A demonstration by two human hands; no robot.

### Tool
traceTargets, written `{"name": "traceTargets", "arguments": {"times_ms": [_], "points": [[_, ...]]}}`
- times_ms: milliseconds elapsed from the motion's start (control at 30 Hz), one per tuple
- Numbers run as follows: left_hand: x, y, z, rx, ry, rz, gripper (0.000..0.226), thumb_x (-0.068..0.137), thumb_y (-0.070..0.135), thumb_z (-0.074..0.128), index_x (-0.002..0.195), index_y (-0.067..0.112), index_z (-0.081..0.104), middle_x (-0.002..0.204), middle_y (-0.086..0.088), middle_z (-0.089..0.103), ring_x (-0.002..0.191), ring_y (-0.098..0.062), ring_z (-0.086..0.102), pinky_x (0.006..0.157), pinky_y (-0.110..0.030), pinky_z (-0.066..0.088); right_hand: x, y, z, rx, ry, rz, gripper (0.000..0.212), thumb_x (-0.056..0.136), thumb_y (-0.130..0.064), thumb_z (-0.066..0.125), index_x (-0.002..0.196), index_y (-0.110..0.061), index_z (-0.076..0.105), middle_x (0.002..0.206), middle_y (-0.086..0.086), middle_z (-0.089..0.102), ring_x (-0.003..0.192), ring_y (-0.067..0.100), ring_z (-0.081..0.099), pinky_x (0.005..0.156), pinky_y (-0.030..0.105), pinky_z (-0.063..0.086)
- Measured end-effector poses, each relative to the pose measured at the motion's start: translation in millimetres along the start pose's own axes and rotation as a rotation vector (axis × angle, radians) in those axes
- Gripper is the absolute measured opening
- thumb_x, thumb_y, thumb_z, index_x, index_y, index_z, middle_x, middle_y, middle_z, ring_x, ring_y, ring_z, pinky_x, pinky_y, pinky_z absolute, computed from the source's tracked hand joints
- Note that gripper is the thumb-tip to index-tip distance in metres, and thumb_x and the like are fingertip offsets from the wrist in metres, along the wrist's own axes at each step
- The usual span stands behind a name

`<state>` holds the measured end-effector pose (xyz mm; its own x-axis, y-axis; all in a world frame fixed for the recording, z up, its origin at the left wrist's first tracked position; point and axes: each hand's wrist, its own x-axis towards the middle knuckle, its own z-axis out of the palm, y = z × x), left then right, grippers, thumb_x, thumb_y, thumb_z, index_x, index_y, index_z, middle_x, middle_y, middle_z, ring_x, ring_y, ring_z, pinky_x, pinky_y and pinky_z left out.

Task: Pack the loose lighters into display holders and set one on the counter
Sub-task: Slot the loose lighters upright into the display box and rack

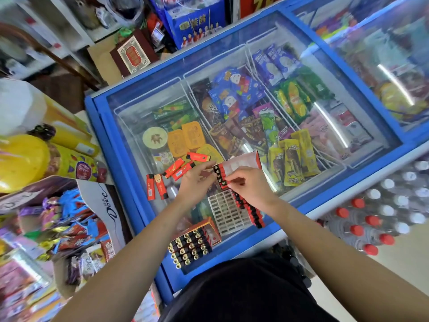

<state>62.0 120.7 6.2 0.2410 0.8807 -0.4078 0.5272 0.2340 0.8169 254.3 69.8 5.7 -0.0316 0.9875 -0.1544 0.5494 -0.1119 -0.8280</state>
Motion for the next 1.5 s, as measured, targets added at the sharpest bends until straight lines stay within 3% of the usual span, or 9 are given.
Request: {"name": "traceTargets", "arguments": {"times_ms": [200,333,433,633,900,1033,1167,1300,1500], "points": [[-2.4,-34.8,-29.3,0.464,0.400,0.066,0.043,0.091,0.022,0.066,0.133,0.021,0.064,0.133,-0.004,0.064,0.125,-0.031,0.053,0.103,-0.047,0.045,1.5,5.5,-8.4,-0.136,0.013,-0.026,0.019,0.084,-0.004,0.077,0.100,-0.013,0.080,0.095,0.000,0.077,0.082,0.012,0.071,0.084,0.029,0.058],[-4.7,-58.3,-40.2,0.753,0.255,-0.070,0.060,0.091,0.037,0.066,0.149,0.034,0.047,0.156,-0.005,0.039,0.143,-0.037,0.031,0.112,-0.064,0.029,2.4,5.5,-14.7,-0.263,-0.019,-0.064,0.018,0.085,-0.005,0.074,0.101,-0.013,0.080,0.094,0.003,0.076,0.082,0.018,0.070,0.082,0.034,0.058],[-8.2,-69.9,-41.1,0.762,0.169,-0.085,0.064,0.092,0.039,0.067,0.151,0.040,0.042,0.160,-0.003,0.030,0.147,-0.037,0.024,0.112,-0.070,0.026,3.0,0.0,-12.6,-0.210,-0.065,-0.038,0.019,0.085,-0.003,0.074,0.101,-0.012,0.079,0.091,0.001,0.074,0.079,0.014,0.068,0.081,0.026,0.056],[-15.1,-80.7,-37.7,0.725,0.232,-0.002,0.044,0.092,0.036,0.071,0.135,0.035,0.064,0.149,-0.002,0.048,0.139,-0.034,0.038,0.110,-0.066,0.030,6.9,-2.3,-14.6,-0.026,-0.180,0.150,0.022,0.085,-0.014,0.078,0.106,-0.018,0.078,0.092,-0.008,0.074,0.083,0.002,0.068,0.081,0.018,0.056],[-28.7,-89.9,-28.9,0.671,0.313,0.080,0.028,0.081,0.024,0.084,0.108,0.025,0.079,0.120,-0.003,0.068,0.120,-0.035,0.057,0.098,-0.060,0.042,6.6,-12.4,-3.4,-0.028,-0.143,0.219,0.023,0.083,-0.022,0.081,0.104,-0.019,0.070,0.090,-0.007,0.070,0.082,0.004,0.065,0.074,0.008,0.049],[-32.1,-90.1,-30.0,0.586,0.327,0.076,0.027,0.080,0.027,0.084,0.105,0.024,0.075,0.108,0.003,0.071,0.112,-0.028,0.060,0.096,-0.052,0.043,7.1,-8.7,2.5,-0.060,-0.097,0.229,0.023,0.082,-0.025,0.081,0.102,-0.021,0.069,0.089,-0.007,0.070,0.081,0.003,0.065,0.076,0.014,0.052],[-34.8,-90.9,-29.2,0.542,0.323,0.054,0.038,0.076,0.028,0.086,0.110,0.022,0.071,0.099,0.001,0.070,0.102,-0.028,0.064,0.092,-0.049,0.048,9.0,-17.1,1.5,-0.103,0.029,0.127,0.019,0.082,-0.018,0.080,0.098,-0.015,0.070,0.090,-0.010,0.067,0.083,-0.002,0.061,0.077,0.010,0.048],[-33.0,-90.5,-28.2,0.610,0.253,-0.012,0.041,0.081,0.034,0.080,0.120,0.028,0.074,0.109,-0.002,0.068,0.111,-0.028,0.060,0.099,-0.050,0.045,31.1,-40.3,4.8,-0.167,0.096,-0.047,0.014,0.085,-0.015,0.075,0.098,-0.015,0.071,0.091,-0.006,0.068,0.085,0.006,0.062,0.077,0.019,0.051],[-34.9,-93.9,-31.1,0.572,0.285,0.058,0.037,0.075,0.016,0.085,0.111,0.018,0.078,0.108,-0.003,0.069,0.107,-0.033,0.058,0.088,-0.051,0.054,96.7,-67.9,24.4,-0.396,-0.050,-0.141,0.020,0.086,-0.019,0.076,0.104,-0.011,0.071,0.101,0.002,0.070,0.093,0.014,0.063,0.081,0.031,0.054]]}}
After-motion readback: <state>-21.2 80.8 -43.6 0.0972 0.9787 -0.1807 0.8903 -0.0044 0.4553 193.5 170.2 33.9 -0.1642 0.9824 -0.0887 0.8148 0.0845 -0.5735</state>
